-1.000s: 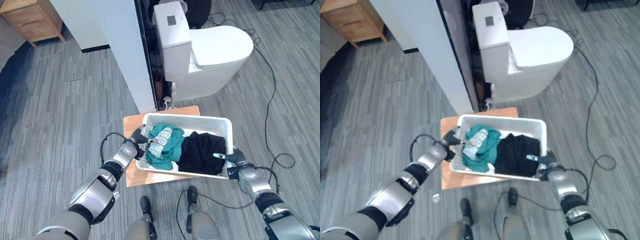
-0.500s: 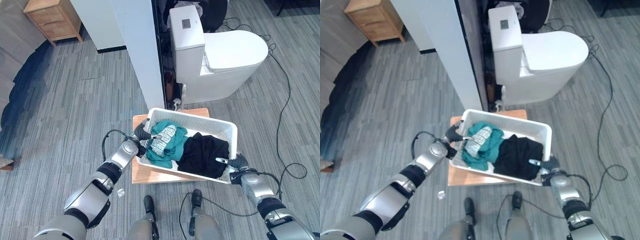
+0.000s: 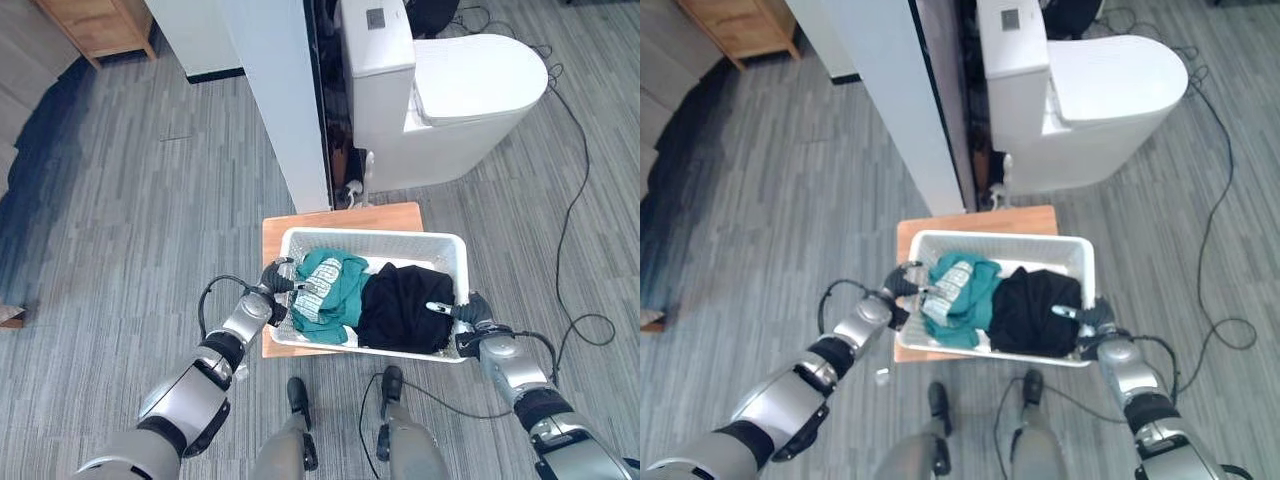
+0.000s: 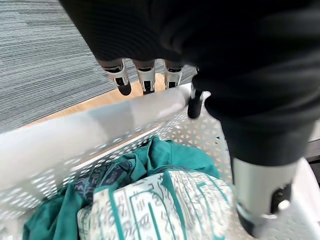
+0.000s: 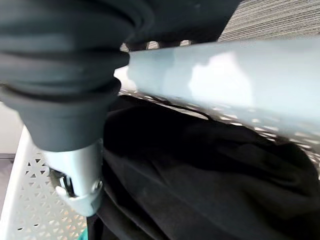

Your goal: Grab the laundry basket,head to the washer,open it,put in the laundry and shut it.

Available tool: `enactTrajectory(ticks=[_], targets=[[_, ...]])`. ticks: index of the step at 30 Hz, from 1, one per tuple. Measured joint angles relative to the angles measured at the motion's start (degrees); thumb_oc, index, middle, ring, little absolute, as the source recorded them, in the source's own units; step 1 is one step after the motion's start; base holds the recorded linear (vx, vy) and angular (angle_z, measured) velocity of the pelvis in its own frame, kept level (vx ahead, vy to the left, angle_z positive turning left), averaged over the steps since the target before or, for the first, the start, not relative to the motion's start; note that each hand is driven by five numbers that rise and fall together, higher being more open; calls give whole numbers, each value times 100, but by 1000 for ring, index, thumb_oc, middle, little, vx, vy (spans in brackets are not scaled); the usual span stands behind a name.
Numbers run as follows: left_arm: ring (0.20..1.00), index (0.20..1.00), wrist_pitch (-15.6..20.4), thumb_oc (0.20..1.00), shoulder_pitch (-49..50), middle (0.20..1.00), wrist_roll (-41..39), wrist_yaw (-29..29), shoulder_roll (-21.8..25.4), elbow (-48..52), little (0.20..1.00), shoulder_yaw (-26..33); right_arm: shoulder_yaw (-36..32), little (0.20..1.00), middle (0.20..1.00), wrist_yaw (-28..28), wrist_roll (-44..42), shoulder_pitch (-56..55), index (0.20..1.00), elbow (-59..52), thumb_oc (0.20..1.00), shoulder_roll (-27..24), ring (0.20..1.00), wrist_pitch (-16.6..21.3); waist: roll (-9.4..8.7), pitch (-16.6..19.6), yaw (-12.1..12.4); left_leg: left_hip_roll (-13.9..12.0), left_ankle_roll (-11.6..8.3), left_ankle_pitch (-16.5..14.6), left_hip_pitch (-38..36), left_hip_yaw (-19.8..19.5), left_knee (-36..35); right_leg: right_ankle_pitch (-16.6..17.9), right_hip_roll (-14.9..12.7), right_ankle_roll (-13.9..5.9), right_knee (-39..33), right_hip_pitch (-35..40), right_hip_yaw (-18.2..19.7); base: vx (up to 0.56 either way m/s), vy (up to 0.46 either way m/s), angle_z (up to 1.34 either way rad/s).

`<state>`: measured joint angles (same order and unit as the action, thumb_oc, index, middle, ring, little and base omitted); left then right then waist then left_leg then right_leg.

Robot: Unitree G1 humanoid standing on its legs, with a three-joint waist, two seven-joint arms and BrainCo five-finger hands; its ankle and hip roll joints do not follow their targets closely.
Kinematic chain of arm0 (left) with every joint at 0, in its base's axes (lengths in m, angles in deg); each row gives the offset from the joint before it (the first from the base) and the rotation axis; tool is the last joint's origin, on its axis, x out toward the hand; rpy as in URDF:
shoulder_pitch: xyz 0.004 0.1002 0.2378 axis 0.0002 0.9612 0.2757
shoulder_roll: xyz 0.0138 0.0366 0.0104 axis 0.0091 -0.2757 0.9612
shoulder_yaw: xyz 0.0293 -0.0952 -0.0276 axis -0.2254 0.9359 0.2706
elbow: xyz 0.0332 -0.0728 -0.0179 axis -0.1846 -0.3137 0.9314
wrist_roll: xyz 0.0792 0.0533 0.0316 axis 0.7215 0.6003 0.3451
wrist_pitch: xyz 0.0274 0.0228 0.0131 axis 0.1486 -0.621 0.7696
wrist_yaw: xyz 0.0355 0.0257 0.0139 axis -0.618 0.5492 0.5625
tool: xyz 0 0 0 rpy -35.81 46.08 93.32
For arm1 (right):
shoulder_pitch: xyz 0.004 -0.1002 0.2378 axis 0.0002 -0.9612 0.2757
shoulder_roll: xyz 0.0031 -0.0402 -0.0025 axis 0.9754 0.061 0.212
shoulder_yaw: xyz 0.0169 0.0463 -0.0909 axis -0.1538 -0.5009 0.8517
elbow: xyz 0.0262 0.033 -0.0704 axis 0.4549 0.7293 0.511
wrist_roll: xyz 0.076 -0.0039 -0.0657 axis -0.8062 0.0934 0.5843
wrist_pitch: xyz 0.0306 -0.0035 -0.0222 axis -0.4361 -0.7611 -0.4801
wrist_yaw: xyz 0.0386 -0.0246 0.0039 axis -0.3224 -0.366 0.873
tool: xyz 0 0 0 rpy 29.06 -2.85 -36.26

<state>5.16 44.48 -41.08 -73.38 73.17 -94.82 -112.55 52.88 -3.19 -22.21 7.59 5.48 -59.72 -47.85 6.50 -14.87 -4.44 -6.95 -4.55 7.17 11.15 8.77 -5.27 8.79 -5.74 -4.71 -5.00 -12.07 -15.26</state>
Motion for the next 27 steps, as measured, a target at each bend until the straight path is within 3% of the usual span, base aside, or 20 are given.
enactTrajectory(ticks=[5,11,17,19,24,27], targets=[[1000,1000,119,1000,-243,1000,101,76,85,-95,1000,1,10,1000,1000,0,1,-29,1000,-43,1000,31,1000,27,-342,-209,-45,0,9,-8,35,13,0,-12,0,-15,-1,-41,25,-4,2,-1],[1000,1000,-84,1000,-559,1000,333,414,245,572,1000,-80,-52,1000,1000,-24,-1,-23,1000,21,1000,99,1000,55,-587,-312,-61,28,16,-3,123,10,1,9,-26,-19,0,-126,23,-3,-9,1],[1000,1000,-217,1000,-492,1000,802,342,955,3035,1000,-112,-172,1000,1000,-96,44,-116,1000,32,1000,121,1000,77,-561,-327,-7,30,19,-1,96,-40,2,9,-35,-16,0,-61,-57,13,-15,3],[1000,1000,1,1000,-422,1000,981,227,1044,4308,1000,-82,-250,1000,1000,-98,119,-184,1000,30,1000,211,1000,87,-480,-372,81,35,32,13,63,-91,2,6,-39,-17,0,13,-111,22,-8,12],[1000,1000,47,1000,-188,1000,983,40,1043,4875,1000,121,-313,1000,1000,8,236,-329,1000,-12,1000,253,1000,89,-241,-376,191,34,24,17,2,-199,0,-50,-38,-36,-3,116,-173,13,-6,9],[1000,1000,27,1000,354,1000,896,-84,960,4707,1000,341,-458,1000,1000,10,239,-404,1000,-109,1000,253,1000,88,-140,-367,202,22,15,24,41,-226,0,-60,-27,-24,-2,96,-210,-3,-1,6]])
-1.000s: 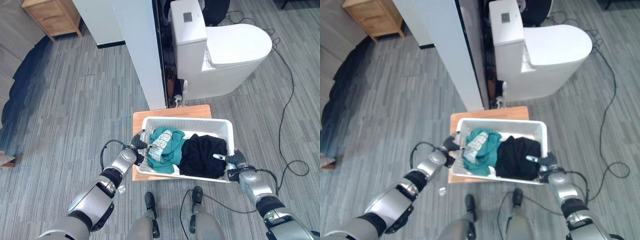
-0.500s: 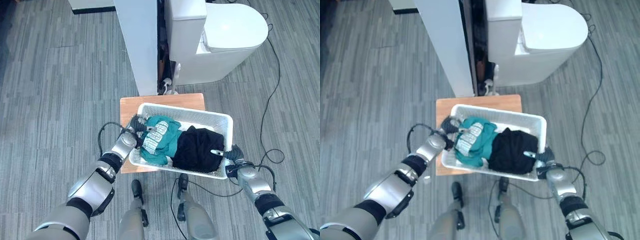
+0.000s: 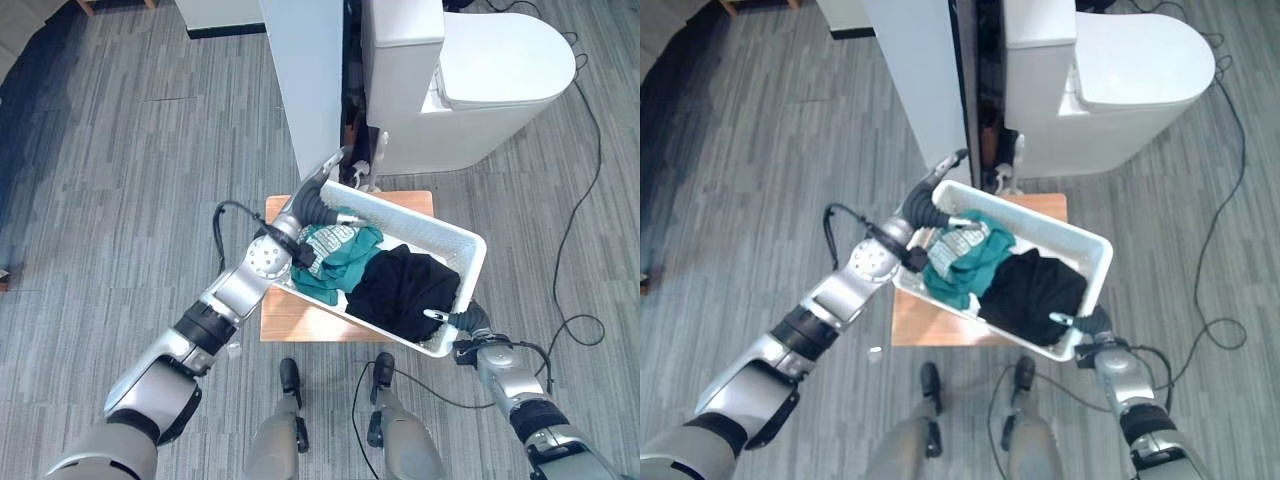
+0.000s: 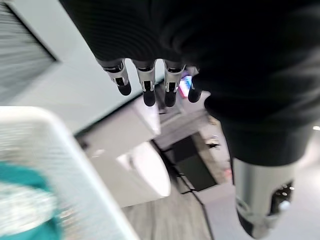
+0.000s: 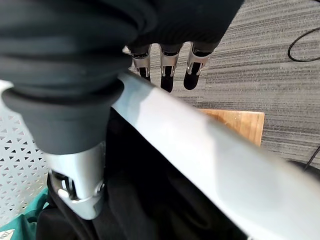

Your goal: Grab the laundry basket,head to the washer,open it,put in the laundry and shut it.

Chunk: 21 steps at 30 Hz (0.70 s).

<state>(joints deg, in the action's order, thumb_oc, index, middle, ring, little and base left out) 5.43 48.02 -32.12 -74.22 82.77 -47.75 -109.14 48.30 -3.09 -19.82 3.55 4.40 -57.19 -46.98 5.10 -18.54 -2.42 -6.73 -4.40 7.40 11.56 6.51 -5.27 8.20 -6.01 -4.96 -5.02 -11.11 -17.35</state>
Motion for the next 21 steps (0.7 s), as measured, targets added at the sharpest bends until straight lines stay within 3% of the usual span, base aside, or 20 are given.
enactTrajectory(ticks=[7,12,21], targets=[[1000,1000,-50,1000,130,1000,-190,49,-191,-1582,1000,26,-38,1000,1000,-4,-14,-12,1000,-84,1000,-16,1000,0,-2,0,-11,6,-2,39,124,-59,2,34,0,24,2,-87,-54,-2,1,3],[1000,1000,-41,1000,51,1000,-187,351,-235,-1859,1000,139,-15,1000,1000,-1,-15,-1,1000,-117,1000,-6,1000,0,-25,-7,-31,1,-2,39,132,-69,2,33,6,23,2,-91,-61,0,0,0],[1000,1000,-228,1000,-1150,1000,93,1262,-280,-2891,1000,303,473,1000,1000,18,-16,157,1000,-132,1000,92,1000,12,-305,19,-211,-16,-9,43,158,-21,2,40,23,22,2,-145,-24,1,1,-2]])
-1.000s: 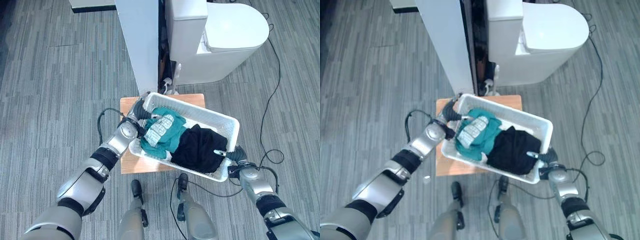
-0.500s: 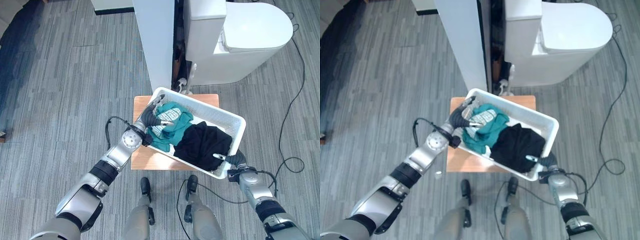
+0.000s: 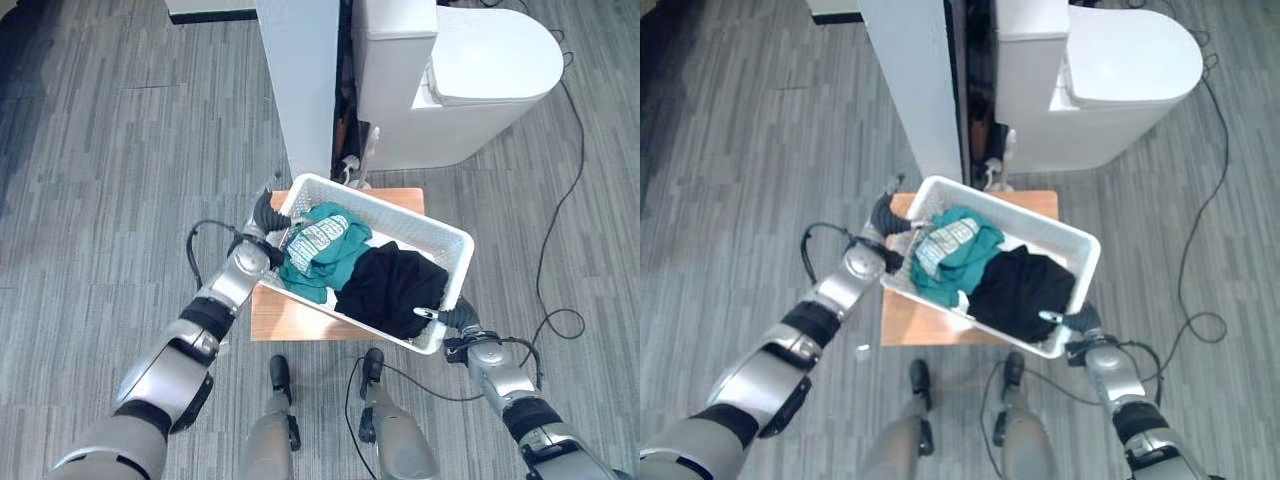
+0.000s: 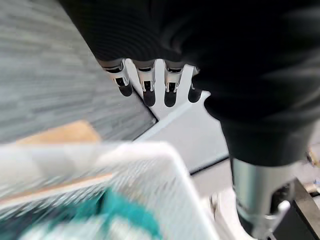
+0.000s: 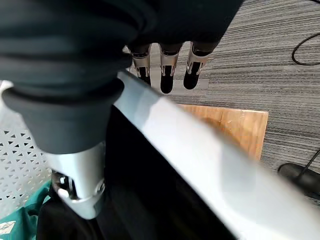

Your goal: Grab the laundry basket,head to the washer,open it,put in the laundry and shut it.

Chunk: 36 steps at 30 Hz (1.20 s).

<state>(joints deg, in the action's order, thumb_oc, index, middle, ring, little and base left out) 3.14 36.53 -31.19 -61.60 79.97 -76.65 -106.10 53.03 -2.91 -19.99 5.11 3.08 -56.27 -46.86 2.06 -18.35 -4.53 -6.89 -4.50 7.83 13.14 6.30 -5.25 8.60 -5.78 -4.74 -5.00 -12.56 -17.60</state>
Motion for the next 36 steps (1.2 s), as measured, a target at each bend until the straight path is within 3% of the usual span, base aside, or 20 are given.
enactTrajectory(ticks=[15,36], targets=[[1000,1000,-28,1000,13,1000,169,177,-176,-974,1000,-32,28,1000,1000,-18,-4,93,1000,-146,1000,-5,1000,104,-129,69,-99,-8,0,-2,32,51,0,13,7,11,0,-68,50,0,0,0],[1000,1000,-19,1000,16,1000,197,180,-250,-1605,1000,-260,34,1000,1000,-29,-54,114,1000,-162,1000,-5,1000,190,-158,85,-99,-9,2,0,92,78,0,40,10,29,1,-145,85,0,0,0]])
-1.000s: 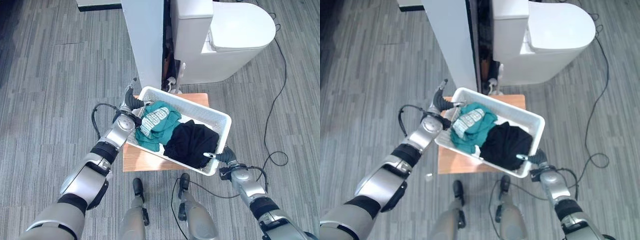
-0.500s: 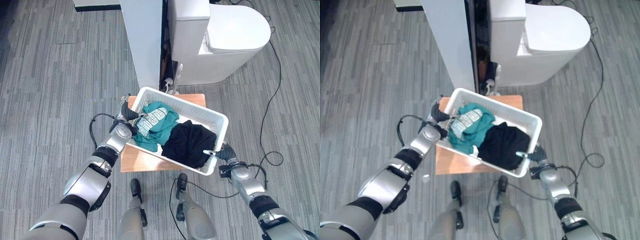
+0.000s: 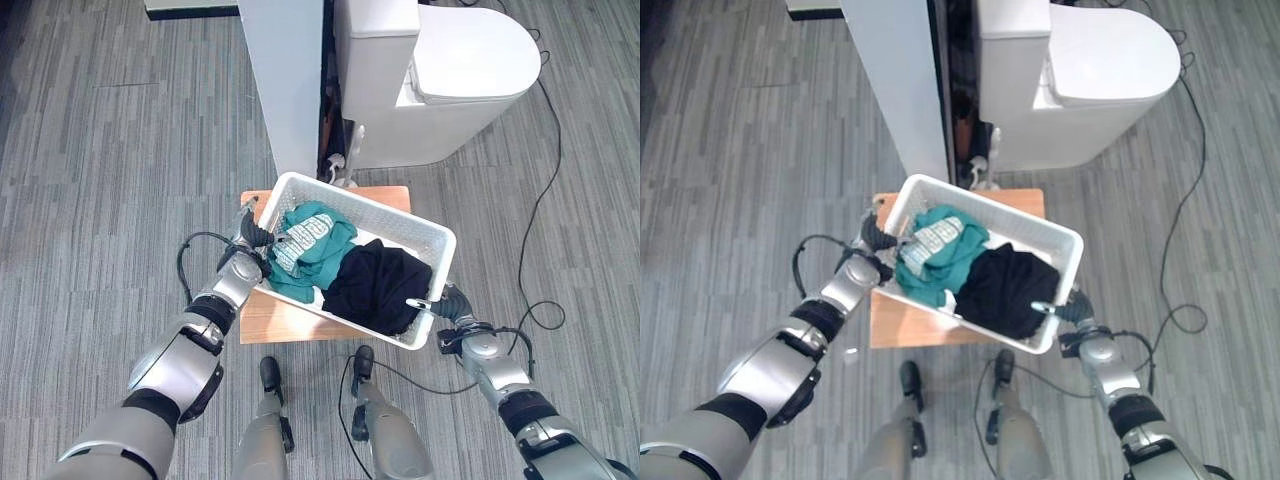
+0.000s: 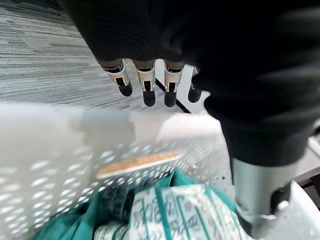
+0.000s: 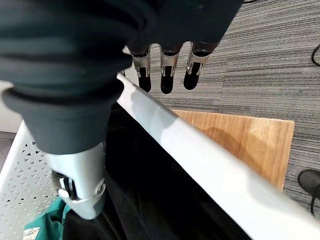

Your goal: Grab the laundry basket,head to the washer,open it,put in the laundry and shut it.

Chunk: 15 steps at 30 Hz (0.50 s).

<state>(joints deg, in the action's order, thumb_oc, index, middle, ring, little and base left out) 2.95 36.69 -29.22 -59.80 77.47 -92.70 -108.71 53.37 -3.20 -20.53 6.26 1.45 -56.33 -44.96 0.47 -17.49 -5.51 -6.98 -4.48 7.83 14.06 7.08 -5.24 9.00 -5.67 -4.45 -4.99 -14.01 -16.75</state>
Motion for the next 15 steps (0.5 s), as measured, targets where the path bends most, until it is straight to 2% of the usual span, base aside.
enactTrajectory(ticks=[11,15], targets=[[1000,1000,-4,1000,-99,1000,203,-52,-109,-381,1000,-52,26,1000,1000,1,0,59,1000,-16,1000,-1,1000,17,-6,3,-13,-2,0,-3,21,66,-1,8,4,-7,0,-65,64,0,1,-2],[1000,1000,-5,1000,-276,1000,203,-74,-52,-670,1000,-34,150,1000,1000,2,-1,158,1000,-120,1000,-44,1000,17,-86,40,-28,0,4,-2,139,170,0,69,5,-3,0,-244,180,-2,-3,-13]])
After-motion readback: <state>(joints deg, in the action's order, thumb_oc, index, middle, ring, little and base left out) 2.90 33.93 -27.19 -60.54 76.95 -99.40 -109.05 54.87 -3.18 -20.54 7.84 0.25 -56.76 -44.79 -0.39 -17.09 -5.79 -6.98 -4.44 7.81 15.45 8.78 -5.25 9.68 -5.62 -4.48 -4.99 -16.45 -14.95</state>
